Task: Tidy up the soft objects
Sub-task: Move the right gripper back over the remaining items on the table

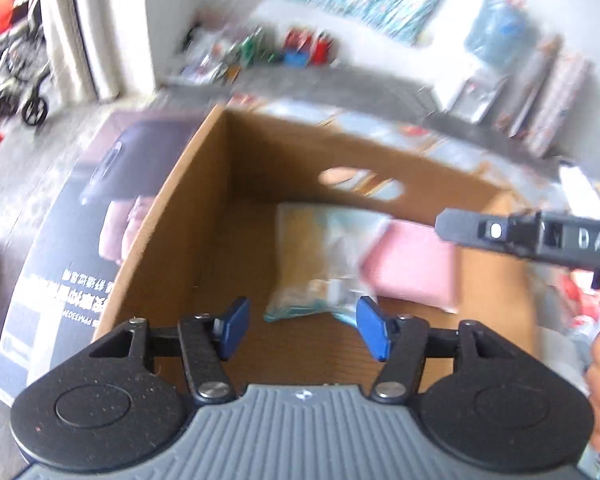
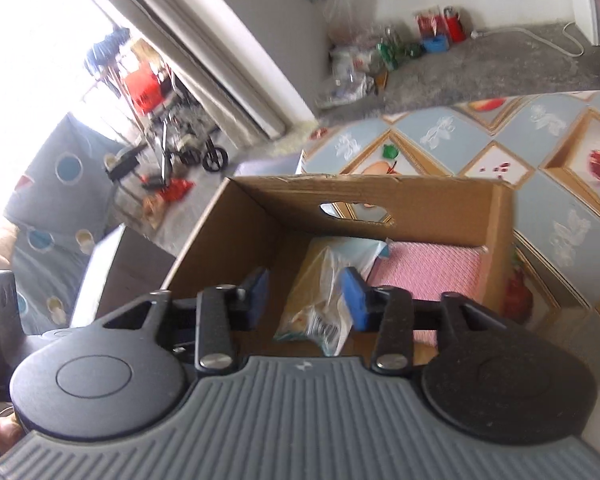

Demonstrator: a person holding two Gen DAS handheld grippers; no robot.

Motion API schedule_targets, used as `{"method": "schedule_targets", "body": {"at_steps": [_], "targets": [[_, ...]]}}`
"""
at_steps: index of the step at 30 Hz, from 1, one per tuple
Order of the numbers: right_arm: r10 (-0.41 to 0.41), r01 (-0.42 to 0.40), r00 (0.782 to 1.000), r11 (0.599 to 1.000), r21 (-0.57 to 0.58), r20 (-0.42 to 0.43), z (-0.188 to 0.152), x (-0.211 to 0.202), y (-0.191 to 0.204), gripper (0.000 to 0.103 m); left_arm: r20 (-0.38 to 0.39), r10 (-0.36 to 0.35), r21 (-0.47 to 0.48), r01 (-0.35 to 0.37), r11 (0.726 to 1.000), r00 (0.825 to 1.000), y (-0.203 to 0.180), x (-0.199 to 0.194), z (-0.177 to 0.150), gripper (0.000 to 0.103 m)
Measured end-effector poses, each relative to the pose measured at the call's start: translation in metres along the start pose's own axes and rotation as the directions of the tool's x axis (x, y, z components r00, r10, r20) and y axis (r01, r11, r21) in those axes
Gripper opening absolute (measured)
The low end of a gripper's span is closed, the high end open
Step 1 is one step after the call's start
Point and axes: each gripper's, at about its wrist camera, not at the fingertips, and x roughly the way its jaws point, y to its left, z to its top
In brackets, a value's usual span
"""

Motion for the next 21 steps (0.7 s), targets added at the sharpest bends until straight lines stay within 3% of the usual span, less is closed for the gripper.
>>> {"method": "schedule_targets", "body": {"at_steps": [2, 6, 11, 16, 21], "targets": [[0.005, -0.005, 0.999, 1.000, 0.015, 0.053, -0.022, -0.032, -0.004, 0.054, 0.042, -0.046, 0.033, 0.045, 0.998, 0.998, -0.011, -0.018, -0.008, 0.067], [-0.028, 0.018, 0.989, 0.997, 0.069, 0.148, -0.071, -0.096, -0.024, 0.060, 0.093, -0.116, 0.106, 0.106, 0.989, 0.989, -0.045, -0.048, -0.034, 0.068], [-0.101, 0.073, 0.972, 0.987, 0.140, 0.211, -0.122, -0.163, -0.058, 0.061, 0.164, -0.202, 0.208, 0.166, 0.964, 0.966, -0.102, -0.074, -0.074, 0.073], [-0.205, 0.159, 0.947, 0.968, 0.193, 0.249, -0.167, -0.223, -0.095, 0.061, 0.182, -0.310, 0.302, 0.247, 0.921, 0.933, -0.156, -0.083, -0.114, 0.073], [-0.311, 0.237, 0.910, 0.933, 0.272, 0.274, -0.202, -0.277, -0.141, 0.062, 0.160, -0.367, 0.408, 0.277, 0.870, 0.917, -0.213, -0.077, -0.139, 0.073]]}}
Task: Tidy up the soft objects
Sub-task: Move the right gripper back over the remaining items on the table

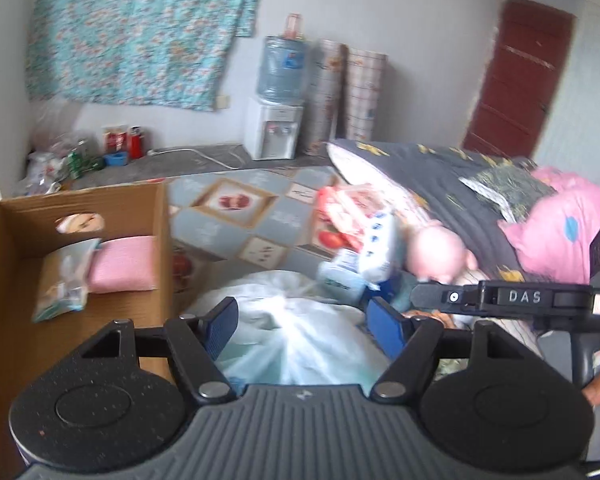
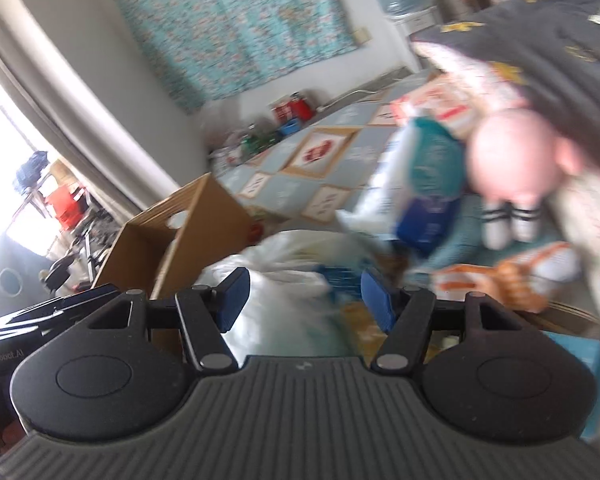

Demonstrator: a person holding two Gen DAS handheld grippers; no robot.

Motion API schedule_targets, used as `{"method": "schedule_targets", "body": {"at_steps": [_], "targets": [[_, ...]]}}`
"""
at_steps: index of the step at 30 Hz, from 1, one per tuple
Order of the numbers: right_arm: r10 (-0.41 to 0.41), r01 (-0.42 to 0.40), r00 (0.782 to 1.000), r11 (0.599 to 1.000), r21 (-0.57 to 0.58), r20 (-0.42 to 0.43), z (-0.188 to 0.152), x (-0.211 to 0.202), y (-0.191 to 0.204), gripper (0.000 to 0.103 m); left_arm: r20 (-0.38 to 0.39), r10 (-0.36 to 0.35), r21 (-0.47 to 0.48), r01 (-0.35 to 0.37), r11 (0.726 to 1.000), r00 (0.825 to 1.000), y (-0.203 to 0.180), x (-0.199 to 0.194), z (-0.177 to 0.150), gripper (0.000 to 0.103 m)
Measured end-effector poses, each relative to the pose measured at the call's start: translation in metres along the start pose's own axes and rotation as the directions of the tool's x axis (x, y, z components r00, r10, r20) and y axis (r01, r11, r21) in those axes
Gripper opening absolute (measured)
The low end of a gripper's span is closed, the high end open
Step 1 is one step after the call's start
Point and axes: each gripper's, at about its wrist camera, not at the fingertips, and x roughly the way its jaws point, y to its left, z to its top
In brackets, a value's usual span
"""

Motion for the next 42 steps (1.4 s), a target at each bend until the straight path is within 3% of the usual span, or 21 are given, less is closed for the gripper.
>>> {"method": "schedule_targets", "body": {"at_steps": [5, 12, 16, 27, 29, 34, 38, 42], "targets": [[-0.070, 0.067, 0.997, 0.996, 0.067, 0.045, -0.001, -0.026, -0.048, 0.062, -0.015, -0.013, 0.102, 0.015, 0.995, 1.000, -0.039, 0.026, -0.001, 0.073], [-0.138, 0.127, 0.989, 0.977, 0.172, 0.055, -0.010, -0.039, -0.099, 0.062, -0.055, -0.063, 0.108, 0.069, 0.992, 0.996, -0.059, 0.053, -0.010, 0.072], [-0.171, 0.163, 0.985, 0.969, 0.183, 0.025, -0.019, -0.038, -0.113, 0.062, -0.090, -0.128, 0.123, 0.138, 0.983, 0.988, -0.076, 0.058, -0.024, 0.068], [-0.205, 0.206, 0.975, 0.979, 0.004, -0.091, -0.011, -0.024, -0.122, 0.059, -0.154, -0.260, 0.144, 0.282, 0.949, 0.953, -0.125, 0.057, -0.073, 0.048], [-0.198, 0.194, 0.971, 0.980, -0.043, -0.132, -0.006, -0.013, -0.122, 0.055, -0.177, -0.277, 0.129, 0.302, 0.945, 0.944, -0.131, 0.060, -0.082, 0.038], [-0.228, 0.204, 0.947, 0.971, -0.124, -0.225, 0.001, 0.020, -0.130, 0.049, -0.225, -0.322, 0.053, 0.342, 0.938, 0.920, -0.136, 0.076, -0.103, 0.025], [-0.238, 0.210, 0.925, 0.970, -0.122, -0.297, -0.004, 0.034, -0.139, 0.048, -0.253, -0.347, 0.006, 0.360, 0.933, 0.903, -0.138, 0.091, -0.113, 0.024], [-0.213, 0.194, 0.920, 0.977, -0.089, -0.330, -0.013, 0.027, -0.141, 0.048, -0.283, -0.361, -0.010, 0.374, 0.927, 0.889, -0.139, 0.103, -0.121, 0.023]]}}
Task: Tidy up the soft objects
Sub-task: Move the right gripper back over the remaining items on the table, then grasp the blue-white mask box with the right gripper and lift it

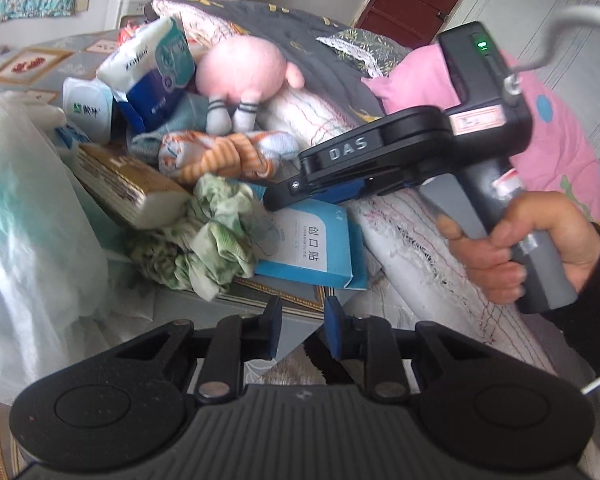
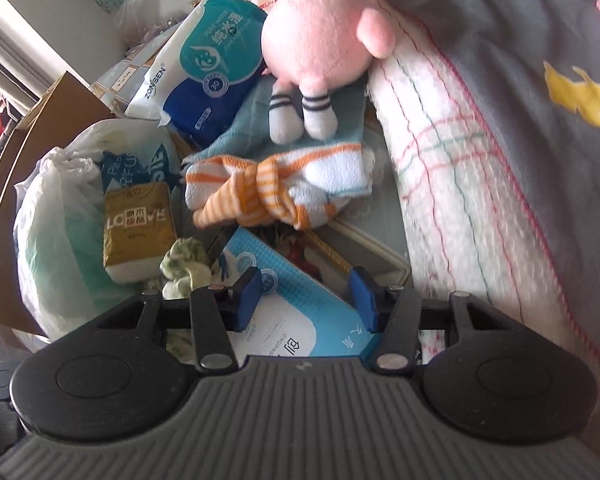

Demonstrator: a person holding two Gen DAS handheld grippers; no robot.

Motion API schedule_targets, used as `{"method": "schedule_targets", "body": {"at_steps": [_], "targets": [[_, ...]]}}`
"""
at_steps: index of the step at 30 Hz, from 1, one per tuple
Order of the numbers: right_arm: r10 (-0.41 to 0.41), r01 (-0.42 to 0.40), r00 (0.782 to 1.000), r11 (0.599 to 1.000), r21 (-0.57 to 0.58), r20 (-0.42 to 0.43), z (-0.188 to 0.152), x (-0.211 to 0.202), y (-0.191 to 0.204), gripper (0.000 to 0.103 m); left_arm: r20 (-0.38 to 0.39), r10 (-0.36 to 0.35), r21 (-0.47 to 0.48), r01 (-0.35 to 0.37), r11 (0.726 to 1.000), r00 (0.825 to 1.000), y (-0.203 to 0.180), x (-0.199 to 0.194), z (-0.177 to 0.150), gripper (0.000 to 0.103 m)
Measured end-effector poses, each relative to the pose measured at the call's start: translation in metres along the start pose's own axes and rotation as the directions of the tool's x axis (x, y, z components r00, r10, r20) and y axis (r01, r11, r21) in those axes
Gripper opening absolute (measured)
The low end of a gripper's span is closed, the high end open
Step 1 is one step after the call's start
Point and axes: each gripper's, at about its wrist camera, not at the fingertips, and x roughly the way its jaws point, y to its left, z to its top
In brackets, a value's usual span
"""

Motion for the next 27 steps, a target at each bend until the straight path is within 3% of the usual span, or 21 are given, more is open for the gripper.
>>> {"method": "schedule_targets", "body": {"at_steps": [3, 8, 13, 21, 27], "targets": [[0.035, -0.034, 0.999, 0.998, 0.045, -0.027, -0.010, -0.004, -0.002, 0.049, -0.034, -0.024, -0.013, 0.024, 1.000, 0.999, 0.003, 0.008, -0.003, 0.025], [0.058, -0.055, 0.997, 0.995, 0.081, -0.041, -0.023, -0.006, 0.000, 0.049, -0.063, -0.049, -0.044, 0.047, 0.998, 0.997, 0.008, 0.018, -0.005, 0.036], [0.076, -0.071, 0.996, 0.992, 0.104, -0.046, -0.027, -0.005, -0.002, 0.049, -0.092, -0.068, -0.086, 0.060, 0.995, 0.993, 0.013, 0.033, -0.004, 0.039], [0.064, -0.058, 0.997, 0.992, 0.113, -0.052, -0.030, -0.011, -0.006, 0.045, -0.075, -0.097, -0.133, 0.086, 0.987, 0.992, 0.015, 0.040, 0.003, 0.042], [0.108, -0.096, 0.993, 0.978, 0.184, -0.054, -0.039, -0.021, -0.018, 0.037, -0.044, -0.085, -0.130, 0.079, 0.988, 0.995, 0.015, 0.034, 0.002, 0.047]]}}
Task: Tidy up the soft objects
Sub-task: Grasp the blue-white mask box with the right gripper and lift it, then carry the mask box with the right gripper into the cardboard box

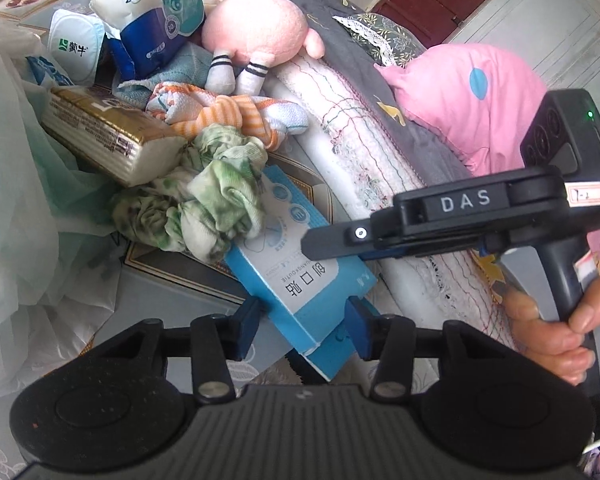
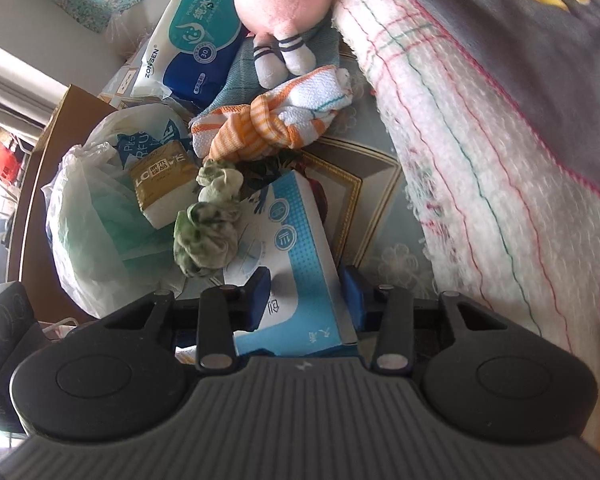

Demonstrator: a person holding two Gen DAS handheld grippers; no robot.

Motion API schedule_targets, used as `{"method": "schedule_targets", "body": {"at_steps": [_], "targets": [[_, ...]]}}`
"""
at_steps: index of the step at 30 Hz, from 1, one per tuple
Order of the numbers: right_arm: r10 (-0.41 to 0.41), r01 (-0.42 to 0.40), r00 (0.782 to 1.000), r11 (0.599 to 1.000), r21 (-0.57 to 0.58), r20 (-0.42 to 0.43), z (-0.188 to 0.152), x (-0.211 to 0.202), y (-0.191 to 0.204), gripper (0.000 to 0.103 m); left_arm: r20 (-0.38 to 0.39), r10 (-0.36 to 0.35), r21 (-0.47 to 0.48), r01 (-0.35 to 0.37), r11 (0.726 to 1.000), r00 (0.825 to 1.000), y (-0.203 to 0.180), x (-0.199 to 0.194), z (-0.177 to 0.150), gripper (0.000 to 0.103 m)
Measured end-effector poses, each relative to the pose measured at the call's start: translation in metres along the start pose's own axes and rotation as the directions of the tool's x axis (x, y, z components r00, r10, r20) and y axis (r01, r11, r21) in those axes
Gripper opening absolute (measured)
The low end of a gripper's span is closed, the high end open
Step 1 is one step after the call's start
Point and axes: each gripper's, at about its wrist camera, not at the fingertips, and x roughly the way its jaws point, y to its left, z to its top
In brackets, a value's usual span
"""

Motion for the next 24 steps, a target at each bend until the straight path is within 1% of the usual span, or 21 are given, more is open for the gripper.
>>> {"method": "schedule_targets", "body": {"at_steps": [2, 5, 9, 14, 20, 24], "targets": [[0.012, -0.012, 1.000, 1.000, 0.019, 0.008, -0.003, -0.006, -0.002, 0.037, 0.009, -0.007, -0.003, 0.007, 1.000, 1.000, -0.001, -0.005, 0.000, 0.047], [0.028, -0.028, 0.999, 0.999, 0.030, 0.028, -0.008, -0.016, 0.000, 0.034, 0.043, 0.002, 0.024, -0.003, 1.000, 0.999, -0.008, -0.015, 0.002, 0.047], [0.038, -0.041, 0.997, 0.999, 0.034, 0.067, -0.014, -0.032, 0.004, 0.034, 0.092, -0.001, 0.068, -0.005, 0.998, 0.996, -0.019, -0.029, 0.006, 0.047], [0.059, -0.063, 0.993, 0.997, 0.035, 0.105, -0.019, -0.045, 0.010, 0.034, 0.138, 0.012, 0.090, -0.024, 0.996, 0.990, -0.026, -0.042, 0.006, 0.047], [0.083, -0.087, 0.985, 0.996, 0.021, 0.152, -0.023, -0.062, 0.024, 0.034, 0.200, 0.007, 0.126, -0.033, 0.992, 0.980, -0.035, -0.065, 0.006, 0.047], [0.110, -0.110, 0.977, 0.994, -0.012, 0.180, -0.020, -0.073, 0.043, 0.034, 0.254, 0.010, 0.128, -0.044, 0.991, 0.967, -0.037, -0.086, 0.009, 0.047]]}}
